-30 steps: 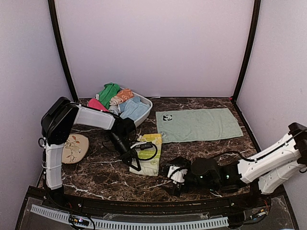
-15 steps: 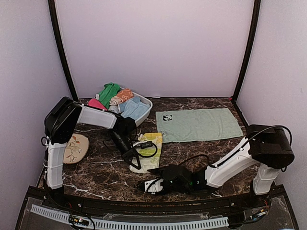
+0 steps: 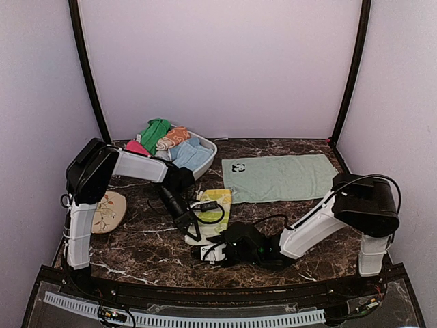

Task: Roll the towels
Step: Roll the towel at the center of the board.

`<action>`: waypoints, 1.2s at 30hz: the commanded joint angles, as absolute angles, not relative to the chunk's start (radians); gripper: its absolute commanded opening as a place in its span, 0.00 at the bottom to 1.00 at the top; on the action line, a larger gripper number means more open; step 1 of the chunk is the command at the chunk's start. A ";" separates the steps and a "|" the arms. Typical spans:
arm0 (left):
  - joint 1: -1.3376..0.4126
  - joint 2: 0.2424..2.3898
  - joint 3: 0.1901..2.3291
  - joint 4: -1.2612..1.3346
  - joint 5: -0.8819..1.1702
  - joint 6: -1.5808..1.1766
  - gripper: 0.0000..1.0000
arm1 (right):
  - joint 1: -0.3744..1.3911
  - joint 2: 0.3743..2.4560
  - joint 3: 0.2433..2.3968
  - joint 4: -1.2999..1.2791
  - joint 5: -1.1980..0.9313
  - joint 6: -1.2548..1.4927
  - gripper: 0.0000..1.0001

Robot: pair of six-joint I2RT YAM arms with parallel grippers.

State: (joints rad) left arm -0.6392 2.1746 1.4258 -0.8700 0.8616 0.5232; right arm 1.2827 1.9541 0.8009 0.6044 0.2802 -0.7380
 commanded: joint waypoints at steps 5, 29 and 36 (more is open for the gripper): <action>-0.622 2.119 1.388 -0.866 0.788 0.567 0.44 | 1.247 2.008 0.832 0.457 0.173 -0.542 0.00; -0.656 1.477 0.938 -0.506 0.464 0.815 0.65 | 0.902 2.058 0.940 0.375 -0.812 0.328 0.00; -0.847 1.585 1.026 -0.412 0.343 0.825 0.64 | 0.858 2.085 0.999 0.370 -0.898 0.496 0.00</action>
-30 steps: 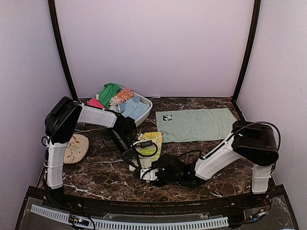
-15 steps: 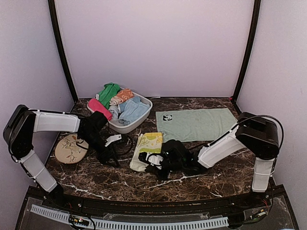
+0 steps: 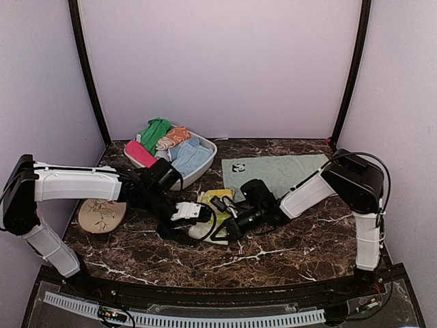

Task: Roll the towels
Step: Roll the towel at the center of the board.

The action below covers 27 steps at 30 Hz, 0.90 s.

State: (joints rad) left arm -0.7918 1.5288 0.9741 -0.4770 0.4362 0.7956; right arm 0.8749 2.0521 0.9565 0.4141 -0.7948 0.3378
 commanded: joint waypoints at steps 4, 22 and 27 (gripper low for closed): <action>-0.894 1.652 1.042 -0.348 0.275 0.858 0.61 | 0.854 2.093 1.015 0.360 -0.902 0.563 0.00; -0.862 1.803 1.069 -0.387 0.281 0.771 0.00 | 0.853 2.064 1.000 0.369 -0.841 0.585 0.17; -0.785 1.830 1.132 -0.518 0.481 0.726 0.00 | 0.825 1.967 0.936 0.384 -0.741 0.534 0.75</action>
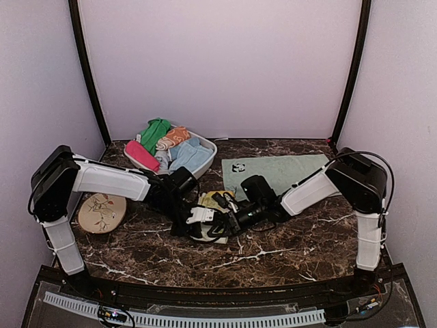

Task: Roll the towels
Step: Roll the towel at the center of the board.

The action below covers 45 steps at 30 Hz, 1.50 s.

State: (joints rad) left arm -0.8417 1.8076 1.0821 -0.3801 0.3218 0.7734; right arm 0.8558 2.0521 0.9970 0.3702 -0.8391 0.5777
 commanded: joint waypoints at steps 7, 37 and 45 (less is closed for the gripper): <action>-0.753 1.866 1.177 -0.687 0.643 0.704 0.00 | 0.785 1.654 0.769 0.360 -0.338 0.376 1.00; -0.658 2.195 1.433 -0.974 0.749 0.635 0.00 | 1.414 1.645 0.576 0.691 0.489 -0.791 0.68; -0.657 2.213 1.436 -0.956 0.669 0.595 0.00 | 1.401 1.891 0.701 0.833 0.406 -1.022 0.63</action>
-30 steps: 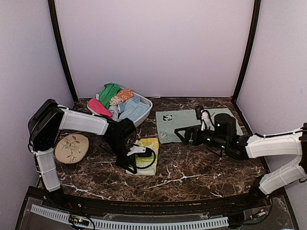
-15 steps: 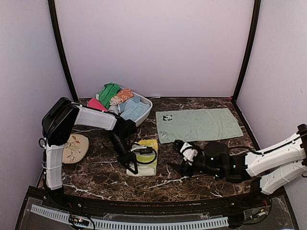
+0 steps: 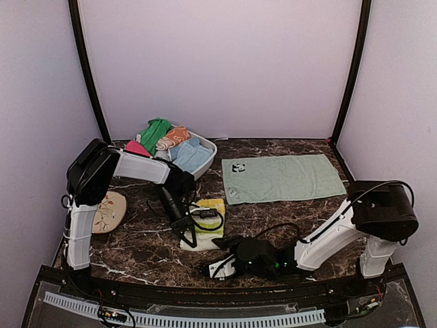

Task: Roll the towels
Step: Roll the towel at the center of the board.

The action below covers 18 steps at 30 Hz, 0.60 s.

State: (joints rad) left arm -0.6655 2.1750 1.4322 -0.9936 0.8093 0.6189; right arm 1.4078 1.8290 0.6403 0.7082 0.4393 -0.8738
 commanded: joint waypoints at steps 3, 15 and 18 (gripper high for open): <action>-0.658 2.223 1.442 -0.962 0.674 0.593 0.00 | 1.384 1.950 0.736 0.839 0.379 -1.050 0.60; -0.657 2.218 1.471 -0.991 0.688 0.629 0.06 | 1.304 1.997 0.771 0.679 0.302 -0.895 0.49; -0.646 2.182 1.478 -0.978 0.711 0.628 0.17 | 1.286 1.981 0.771 0.594 0.256 -0.793 0.41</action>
State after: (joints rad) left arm -0.6659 2.1899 1.4609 -1.0248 0.7998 0.6086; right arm 1.3128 1.9892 0.7719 0.7574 0.3214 -0.9436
